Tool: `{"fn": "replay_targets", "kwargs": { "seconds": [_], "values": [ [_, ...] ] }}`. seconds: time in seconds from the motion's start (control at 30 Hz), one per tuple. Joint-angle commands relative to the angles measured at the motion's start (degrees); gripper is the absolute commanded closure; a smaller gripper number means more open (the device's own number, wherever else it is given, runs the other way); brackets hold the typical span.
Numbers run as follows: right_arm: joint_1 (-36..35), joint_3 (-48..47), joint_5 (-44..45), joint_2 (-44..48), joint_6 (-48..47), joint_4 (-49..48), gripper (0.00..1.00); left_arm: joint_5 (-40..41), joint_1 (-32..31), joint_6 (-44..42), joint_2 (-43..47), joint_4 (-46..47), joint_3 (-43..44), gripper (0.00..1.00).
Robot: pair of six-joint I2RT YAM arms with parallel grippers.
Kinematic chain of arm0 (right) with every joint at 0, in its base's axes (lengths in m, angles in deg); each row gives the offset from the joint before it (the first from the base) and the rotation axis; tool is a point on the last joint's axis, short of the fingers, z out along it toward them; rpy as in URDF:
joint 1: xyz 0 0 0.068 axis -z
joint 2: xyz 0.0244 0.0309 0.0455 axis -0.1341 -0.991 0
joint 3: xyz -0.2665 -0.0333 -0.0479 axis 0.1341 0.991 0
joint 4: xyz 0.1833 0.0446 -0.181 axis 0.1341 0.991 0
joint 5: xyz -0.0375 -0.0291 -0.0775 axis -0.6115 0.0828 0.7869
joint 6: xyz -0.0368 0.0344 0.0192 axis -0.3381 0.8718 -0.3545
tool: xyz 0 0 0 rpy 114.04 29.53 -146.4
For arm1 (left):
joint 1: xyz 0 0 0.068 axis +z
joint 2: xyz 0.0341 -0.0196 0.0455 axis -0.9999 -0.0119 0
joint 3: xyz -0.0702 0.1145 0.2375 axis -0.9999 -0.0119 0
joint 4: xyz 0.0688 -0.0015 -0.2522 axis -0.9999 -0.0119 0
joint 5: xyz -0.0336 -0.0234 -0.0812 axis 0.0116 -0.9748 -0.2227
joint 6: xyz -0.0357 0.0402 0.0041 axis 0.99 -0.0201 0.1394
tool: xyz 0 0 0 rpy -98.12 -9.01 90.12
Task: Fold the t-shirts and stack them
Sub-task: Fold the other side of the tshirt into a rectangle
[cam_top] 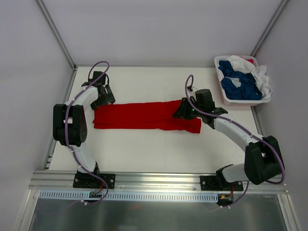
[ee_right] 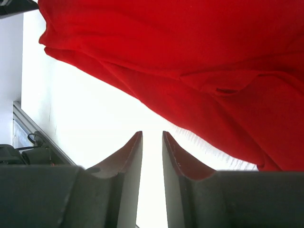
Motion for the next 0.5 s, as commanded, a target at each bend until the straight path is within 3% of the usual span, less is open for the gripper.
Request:
{"fn": "replay_targets", "kwargs": {
  "seconds": [0.0, 0.33, 0.47],
  "values": [
    [-0.6, 0.56, 1.78, 1.61, 1.11, 0.89, 0.73, 0.38, -0.27, -0.91, -0.3, 0.19, 0.19, 0.19],
    [-1.04, -5.5, 2.31, -8.13, -1.08, 1.4, 0.7, -2.08, -0.36, -1.35, -0.04, 0.1, -0.07, 0.19],
    [-1.22, -12.09, 10.55, -13.23, -7.47, 7.37, 0.7, -0.51, -0.71, -1.79, 2.25, 0.54, -1.04, 0.19]
  ]
}}
